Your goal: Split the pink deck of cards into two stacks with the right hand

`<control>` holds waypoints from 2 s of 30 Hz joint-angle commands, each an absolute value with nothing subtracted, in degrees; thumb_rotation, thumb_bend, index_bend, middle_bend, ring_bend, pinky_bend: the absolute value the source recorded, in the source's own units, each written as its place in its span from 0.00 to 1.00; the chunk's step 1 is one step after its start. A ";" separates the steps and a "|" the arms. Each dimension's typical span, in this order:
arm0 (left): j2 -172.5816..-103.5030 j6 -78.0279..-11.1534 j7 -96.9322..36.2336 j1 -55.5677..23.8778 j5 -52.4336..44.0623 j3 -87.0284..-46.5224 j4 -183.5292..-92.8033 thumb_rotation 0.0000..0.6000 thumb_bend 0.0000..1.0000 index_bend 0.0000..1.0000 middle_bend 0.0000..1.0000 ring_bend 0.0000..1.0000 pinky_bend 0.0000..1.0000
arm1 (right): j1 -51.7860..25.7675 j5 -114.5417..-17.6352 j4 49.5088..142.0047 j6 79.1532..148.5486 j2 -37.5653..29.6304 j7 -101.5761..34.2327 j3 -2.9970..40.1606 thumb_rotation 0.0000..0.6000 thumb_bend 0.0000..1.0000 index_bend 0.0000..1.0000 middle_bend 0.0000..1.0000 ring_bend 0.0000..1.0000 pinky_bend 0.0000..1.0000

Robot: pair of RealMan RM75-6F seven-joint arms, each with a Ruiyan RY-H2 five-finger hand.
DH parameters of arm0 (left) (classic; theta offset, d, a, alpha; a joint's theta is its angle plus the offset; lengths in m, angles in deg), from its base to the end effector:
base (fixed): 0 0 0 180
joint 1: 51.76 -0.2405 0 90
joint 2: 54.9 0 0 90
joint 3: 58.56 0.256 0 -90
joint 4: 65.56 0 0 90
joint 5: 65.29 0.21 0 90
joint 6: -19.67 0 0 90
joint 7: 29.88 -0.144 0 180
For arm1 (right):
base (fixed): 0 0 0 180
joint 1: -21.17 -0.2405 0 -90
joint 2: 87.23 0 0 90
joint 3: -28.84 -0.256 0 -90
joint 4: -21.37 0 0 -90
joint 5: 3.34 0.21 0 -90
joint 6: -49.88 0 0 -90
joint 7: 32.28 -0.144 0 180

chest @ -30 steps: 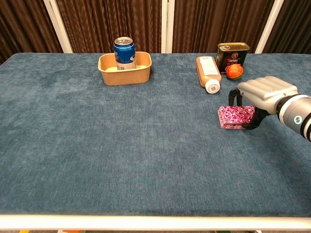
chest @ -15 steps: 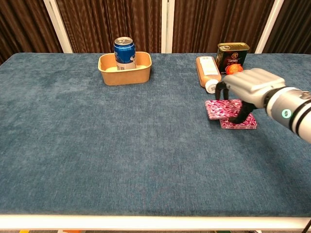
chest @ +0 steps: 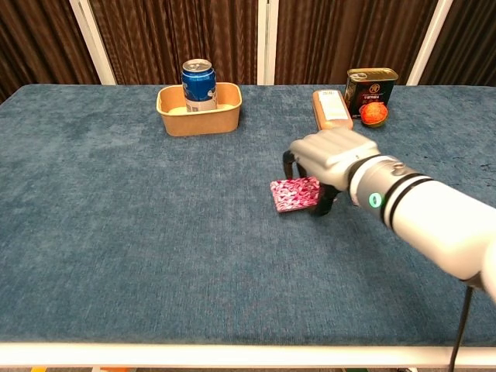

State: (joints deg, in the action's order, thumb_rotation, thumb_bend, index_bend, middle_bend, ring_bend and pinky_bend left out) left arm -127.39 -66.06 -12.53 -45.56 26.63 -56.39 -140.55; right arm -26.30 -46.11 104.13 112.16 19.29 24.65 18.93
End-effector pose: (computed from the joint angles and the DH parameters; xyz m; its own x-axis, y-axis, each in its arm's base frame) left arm -0.3436 0.1734 0.1238 0.2726 0.0898 0.9579 0.9584 -0.1124 -0.2622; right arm -0.1056 -0.3082 -0.1027 0.6949 -0.2804 0.6622 -0.7146 -0.3726 0.5921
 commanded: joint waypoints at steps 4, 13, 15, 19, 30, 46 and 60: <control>-127.37 -66.03 -12.04 -45.61 26.48 -56.45 -140.19 1.00 0.00 0.17 0.16 0.07 0.16 | -27.20 -45.17 103.16 111.81 20.53 25.11 19.08 1.00 0.18 0.37 0.36 0.70 0.82; -127.55 -66.02 -11.80 -45.73 26.45 -56.40 -139.82 1.00 0.00 0.17 0.16 0.07 0.16 | -28.08 -42.04 104.82 110.66 18.85 26.15 19.41 1.00 0.14 0.16 0.20 0.70 0.82; -127.56 -65.99 -11.88 -45.72 26.46 -56.41 -139.81 1.00 0.00 0.17 0.16 0.07 0.16 | -28.17 -41.77 105.36 110.73 18.41 26.23 19.61 1.00 0.13 0.15 0.19 0.70 0.82; -127.54 -65.98 -11.93 -45.73 26.45 -56.41 -139.86 1.00 0.00 0.17 0.16 0.07 0.16 | -28.00 -42.47 107.73 112.32 16.50 25.68 19.51 1.00 0.13 0.14 0.18 0.70 0.82; -127.63 -65.56 -12.36 -45.48 26.65 -56.33 -140.03 1.00 0.00 0.17 0.16 0.07 0.16 | -25.57 -39.60 111.16 114.28 8.02 23.44 19.53 1.00 0.13 0.14 0.21 0.70 0.82; -127.89 -64.97 -13.34 -45.44 26.59 -56.03 -140.31 1.00 0.00 0.17 0.16 0.07 0.16 | -24.82 -35.14 108.67 113.78 7.73 22.75 22.17 1.00 0.11 0.16 0.21 0.70 0.82; -127.88 -65.08 -12.81 -45.47 26.48 -56.14 -140.20 1.00 0.00 0.17 0.16 0.07 0.16 | -25.18 -34.16 106.49 114.03 9.43 23.12 22.42 1.00 0.14 0.25 0.28 0.70 0.82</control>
